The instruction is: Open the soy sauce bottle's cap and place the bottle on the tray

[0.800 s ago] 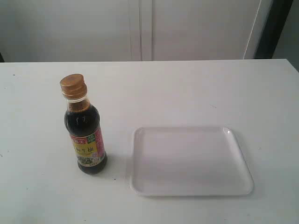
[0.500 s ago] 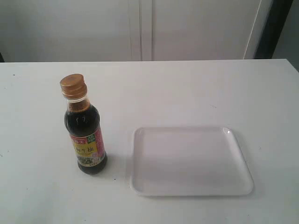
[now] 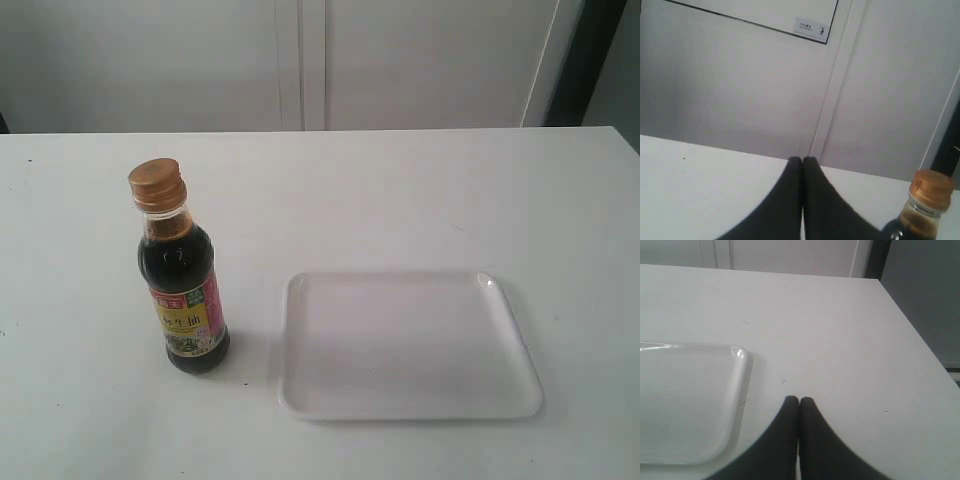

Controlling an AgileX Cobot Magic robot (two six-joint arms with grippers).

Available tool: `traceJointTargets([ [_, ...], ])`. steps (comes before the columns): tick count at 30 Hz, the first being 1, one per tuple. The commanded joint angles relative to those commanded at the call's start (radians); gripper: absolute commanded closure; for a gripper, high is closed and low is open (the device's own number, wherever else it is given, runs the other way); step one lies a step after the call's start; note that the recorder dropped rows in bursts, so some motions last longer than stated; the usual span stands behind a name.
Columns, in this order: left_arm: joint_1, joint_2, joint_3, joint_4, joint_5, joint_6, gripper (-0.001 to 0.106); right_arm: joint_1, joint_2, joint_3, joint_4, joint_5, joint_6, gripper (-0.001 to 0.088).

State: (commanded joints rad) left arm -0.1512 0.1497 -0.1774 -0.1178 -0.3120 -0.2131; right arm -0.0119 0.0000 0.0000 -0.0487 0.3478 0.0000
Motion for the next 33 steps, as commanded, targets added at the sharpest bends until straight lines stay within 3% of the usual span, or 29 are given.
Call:
traceJointTargets([
  [6, 0.0, 0.164, -0.084, 0.176, -0.112, -0.13, 0.105, 0.0, 0.0, 0.0, 0.0, 0.0, 0.0, 0.0868],
  [11, 0.0, 0.309, -0.146, 0.45, -0.21, -0.346, 0.105, 0.0, 0.0, 0.0, 0.0, 0.0, 0.0, 0.0868],
  [23, 0.0, 0.616, -0.316, 0.89, -0.468, -0.779, 0.104, 0.0, 0.0, 0.0, 0.0, 0.0, 0.0, 0.0868],
  [27, 0.0, 0.694, -0.369, 1.003, -0.541, -0.831, 0.085, 0.0, 0.0, 0.0, 0.0, 0.0, 0.0, 0.0868],
  [33, 0.0, 0.795, -0.414, 1.046, -0.582, -0.869, 0.041, 0.0, 0.0, 0.0, 0.0, 0.0, 0.0, 0.0868],
])
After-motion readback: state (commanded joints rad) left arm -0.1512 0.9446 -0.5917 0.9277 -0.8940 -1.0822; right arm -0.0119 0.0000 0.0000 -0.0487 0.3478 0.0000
